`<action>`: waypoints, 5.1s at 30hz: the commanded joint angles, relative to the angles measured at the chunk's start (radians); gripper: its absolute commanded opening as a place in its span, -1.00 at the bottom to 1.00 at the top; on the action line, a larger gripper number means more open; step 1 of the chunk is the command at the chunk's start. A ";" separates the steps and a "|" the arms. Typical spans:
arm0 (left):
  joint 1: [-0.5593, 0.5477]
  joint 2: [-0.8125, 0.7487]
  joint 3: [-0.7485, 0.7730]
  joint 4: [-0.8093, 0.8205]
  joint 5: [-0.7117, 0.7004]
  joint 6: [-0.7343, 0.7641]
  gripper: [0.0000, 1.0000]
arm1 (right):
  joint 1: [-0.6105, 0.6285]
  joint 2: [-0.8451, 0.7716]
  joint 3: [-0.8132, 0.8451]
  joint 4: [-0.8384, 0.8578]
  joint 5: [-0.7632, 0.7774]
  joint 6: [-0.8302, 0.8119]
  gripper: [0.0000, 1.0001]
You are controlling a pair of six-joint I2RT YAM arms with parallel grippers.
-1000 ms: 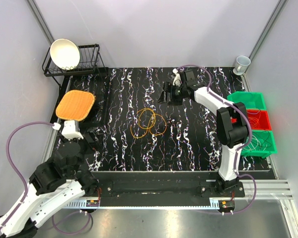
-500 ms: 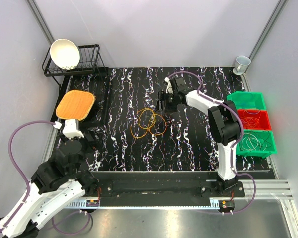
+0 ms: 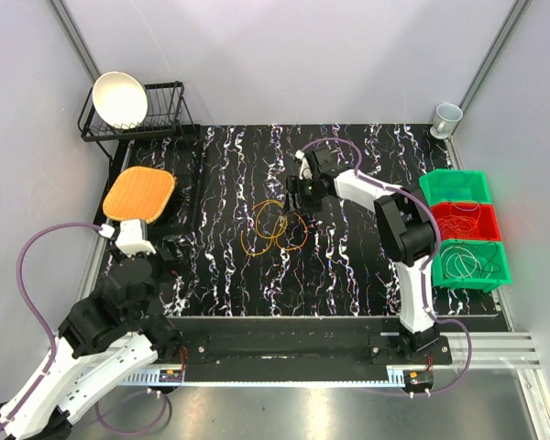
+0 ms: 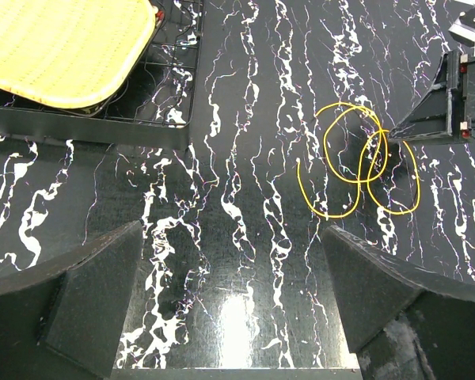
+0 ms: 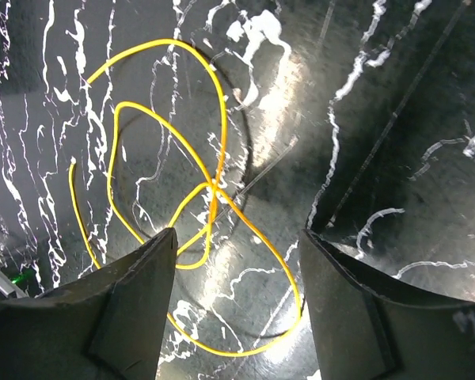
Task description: Untangle the cables
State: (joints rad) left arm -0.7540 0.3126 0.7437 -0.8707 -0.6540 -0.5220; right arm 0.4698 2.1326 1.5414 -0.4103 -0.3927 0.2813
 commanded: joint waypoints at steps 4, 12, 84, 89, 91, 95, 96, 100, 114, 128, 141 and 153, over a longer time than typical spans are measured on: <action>0.007 0.000 0.000 0.045 0.010 0.014 0.97 | 0.038 0.027 0.072 -0.027 0.057 -0.036 0.29; 0.008 0.008 0.002 0.047 0.016 0.017 0.97 | 0.069 0.036 0.077 -0.030 0.110 -0.042 0.10; 0.019 0.002 0.000 0.053 0.036 0.022 0.97 | 0.142 -0.623 -0.489 0.593 0.281 -0.060 -1.00; 0.019 0.002 0.000 0.053 0.039 0.022 0.97 | 0.142 -0.658 -0.483 0.587 0.314 -0.059 -1.00; 0.019 0.000 -0.001 0.056 0.040 0.023 0.97 | 0.141 -0.689 -0.481 0.585 0.322 -0.059 -1.00; 0.019 -0.004 -0.001 0.056 0.044 0.024 0.97 | 0.141 -0.750 -0.477 0.582 0.359 -0.054 -1.00; 0.021 -0.007 -0.001 0.056 0.045 0.025 0.97 | 0.141 -0.763 -0.468 0.579 0.368 -0.054 -1.00; 0.021 -0.015 -0.003 0.059 0.050 0.028 0.97 | 0.142 -0.827 -0.422 0.556 0.420 -0.060 -1.00; 0.019 -0.058 -0.007 0.062 0.060 0.027 0.98 | 0.142 -0.847 -0.276 0.515 0.554 -0.103 -1.00; 0.019 -0.084 -0.010 0.064 0.071 0.025 0.97 | 0.142 -0.717 -0.230 0.528 0.376 -0.039 -1.00; 0.018 -0.090 -0.010 0.067 0.077 0.030 0.97 | 0.139 -0.715 -0.175 0.458 0.941 -0.109 -1.00; 0.019 -0.078 -0.010 0.067 0.077 0.030 0.97 | 0.011 -0.685 -0.107 0.461 1.255 -0.226 -1.00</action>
State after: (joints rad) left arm -0.7376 0.2226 0.7307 -0.8577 -0.5934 -0.5053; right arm 0.5392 1.4406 1.3743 0.0319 0.7193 0.0975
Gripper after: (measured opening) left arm 0.987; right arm 0.011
